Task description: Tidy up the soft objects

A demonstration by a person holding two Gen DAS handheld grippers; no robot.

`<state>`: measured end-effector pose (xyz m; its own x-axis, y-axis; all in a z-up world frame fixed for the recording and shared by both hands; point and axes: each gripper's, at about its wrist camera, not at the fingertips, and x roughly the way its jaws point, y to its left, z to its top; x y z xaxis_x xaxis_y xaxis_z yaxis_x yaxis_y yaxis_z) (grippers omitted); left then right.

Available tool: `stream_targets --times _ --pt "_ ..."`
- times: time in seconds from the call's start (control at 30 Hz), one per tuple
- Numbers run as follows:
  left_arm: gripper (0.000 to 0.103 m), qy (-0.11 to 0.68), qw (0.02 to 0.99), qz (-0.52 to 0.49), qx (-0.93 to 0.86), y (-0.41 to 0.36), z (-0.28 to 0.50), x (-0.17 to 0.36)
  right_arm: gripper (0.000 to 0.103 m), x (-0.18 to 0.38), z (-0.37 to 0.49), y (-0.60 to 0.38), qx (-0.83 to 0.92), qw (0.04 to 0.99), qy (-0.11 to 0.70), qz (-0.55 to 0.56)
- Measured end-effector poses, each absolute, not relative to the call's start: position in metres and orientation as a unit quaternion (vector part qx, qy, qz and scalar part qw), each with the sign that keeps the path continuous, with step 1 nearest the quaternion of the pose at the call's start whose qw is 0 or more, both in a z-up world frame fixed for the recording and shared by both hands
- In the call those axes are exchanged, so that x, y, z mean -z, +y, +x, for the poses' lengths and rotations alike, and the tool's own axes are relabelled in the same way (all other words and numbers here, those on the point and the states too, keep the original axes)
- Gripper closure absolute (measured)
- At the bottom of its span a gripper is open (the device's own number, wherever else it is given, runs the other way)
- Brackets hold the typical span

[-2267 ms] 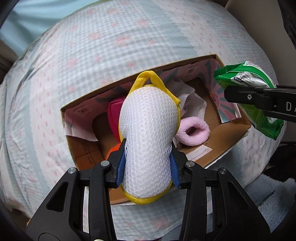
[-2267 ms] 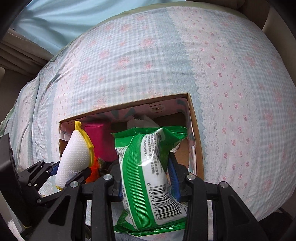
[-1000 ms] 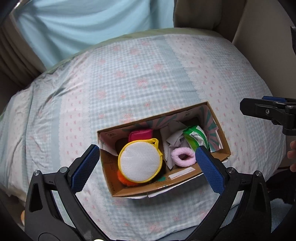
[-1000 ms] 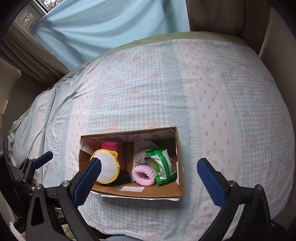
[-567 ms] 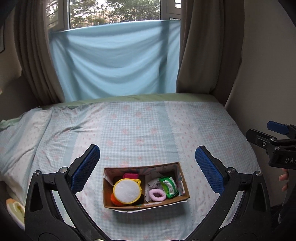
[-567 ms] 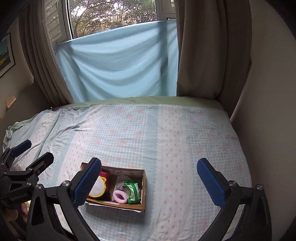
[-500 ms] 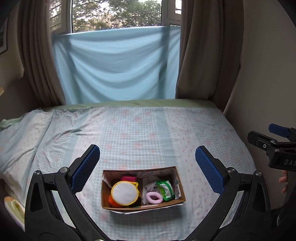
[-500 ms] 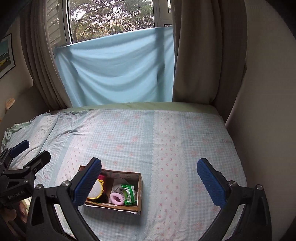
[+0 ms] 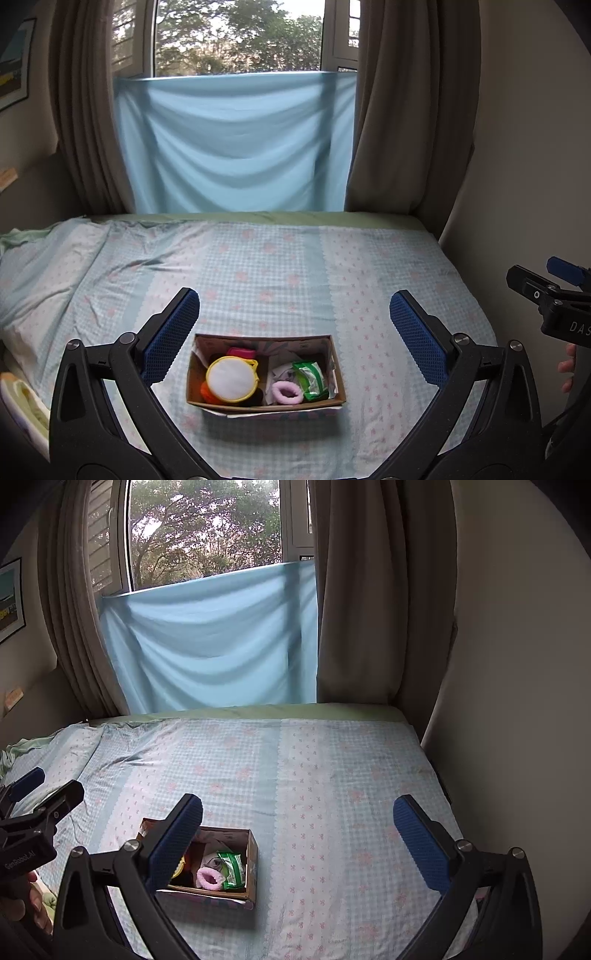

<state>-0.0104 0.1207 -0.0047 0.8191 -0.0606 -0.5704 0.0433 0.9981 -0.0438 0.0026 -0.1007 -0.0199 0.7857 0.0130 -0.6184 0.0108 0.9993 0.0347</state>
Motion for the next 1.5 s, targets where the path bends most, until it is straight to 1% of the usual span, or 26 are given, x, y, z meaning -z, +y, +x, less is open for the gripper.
stream_targets --times 1.5 --pt "0.000 0.290 0.956 0.002 0.035 0.1171 -0.0093 0.0031 0.000 0.0202 0.0003 -0.1031 0.007 0.948 0.318 0.018"
